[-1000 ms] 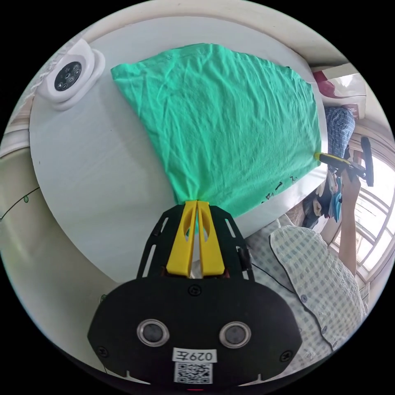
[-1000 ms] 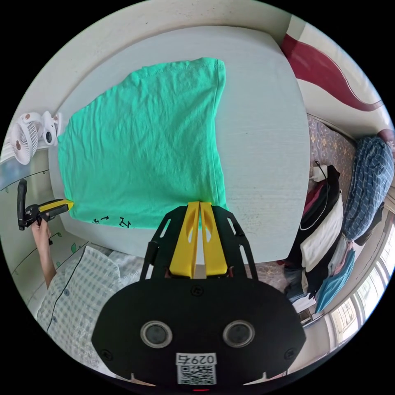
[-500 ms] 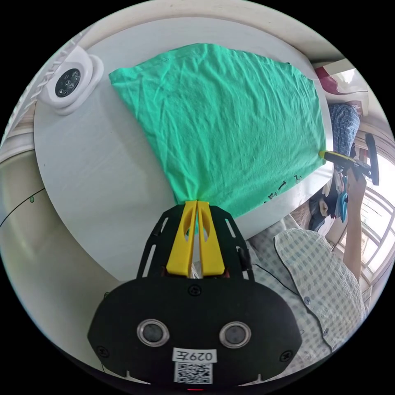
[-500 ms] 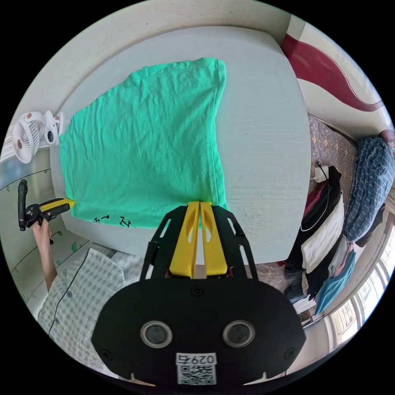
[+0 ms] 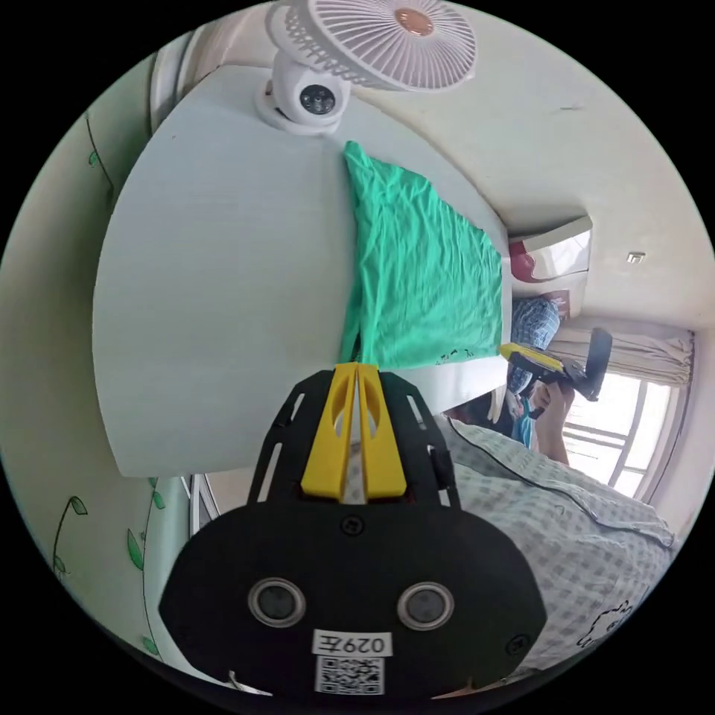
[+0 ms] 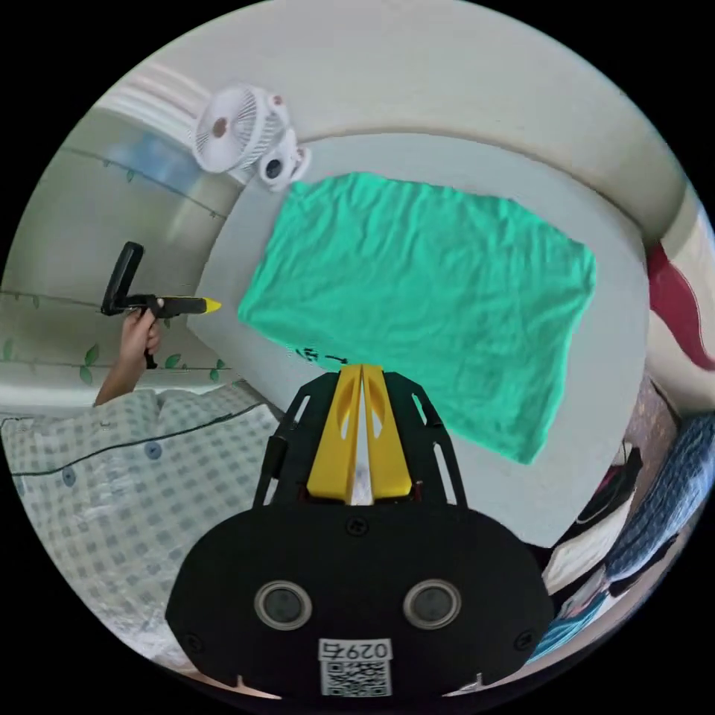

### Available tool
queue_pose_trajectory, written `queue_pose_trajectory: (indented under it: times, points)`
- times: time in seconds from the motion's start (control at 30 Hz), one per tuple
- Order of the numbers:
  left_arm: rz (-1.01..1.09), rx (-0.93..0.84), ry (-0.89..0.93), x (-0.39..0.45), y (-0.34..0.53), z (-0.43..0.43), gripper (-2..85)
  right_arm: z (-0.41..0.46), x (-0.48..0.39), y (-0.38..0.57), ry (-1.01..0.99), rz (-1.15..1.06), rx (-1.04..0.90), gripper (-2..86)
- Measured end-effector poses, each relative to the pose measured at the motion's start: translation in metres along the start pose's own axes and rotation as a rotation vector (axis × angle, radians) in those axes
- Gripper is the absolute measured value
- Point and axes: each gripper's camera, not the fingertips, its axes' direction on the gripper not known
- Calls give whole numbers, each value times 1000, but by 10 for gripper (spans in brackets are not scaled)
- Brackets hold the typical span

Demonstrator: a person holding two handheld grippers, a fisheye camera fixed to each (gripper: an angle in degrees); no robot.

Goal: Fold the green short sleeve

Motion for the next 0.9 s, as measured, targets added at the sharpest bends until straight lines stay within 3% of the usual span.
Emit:
queue_pose_trajectory:
  times: [0.17, 0.3, 0.47, 0.63, 0.77, 0.83, 0.9]
  points:
    - [-69, 45, 69, -30, 40, -7, -10, 35, -94, -49, -16, -273, -65, 14]
    - [-156, 100, 160, -64, 85, -12, -10, 68, -146, -68, 52, -383, -172, 90]
    - [-250, 126, 232, -93, 129, -5, -10, 101, -170, -55, 127, -426, -289, 121]
    - [-273, 117, 253, -100, 147, 3, -10, 107, -186, -31, 370, -506, -289, 95]
    - [-234, 106, 266, -89, 137, 6, -10, 97, -170, -23, 429, -444, -308, 54]
    - [-205, 103, 266, -79, 129, 6, -10, 84, -148, -20, 329, -392, -301, 29]
    - [-157, 79, 255, -62, 115, 7, -10, 48, -96, -13, 56, -239, -223, 18]
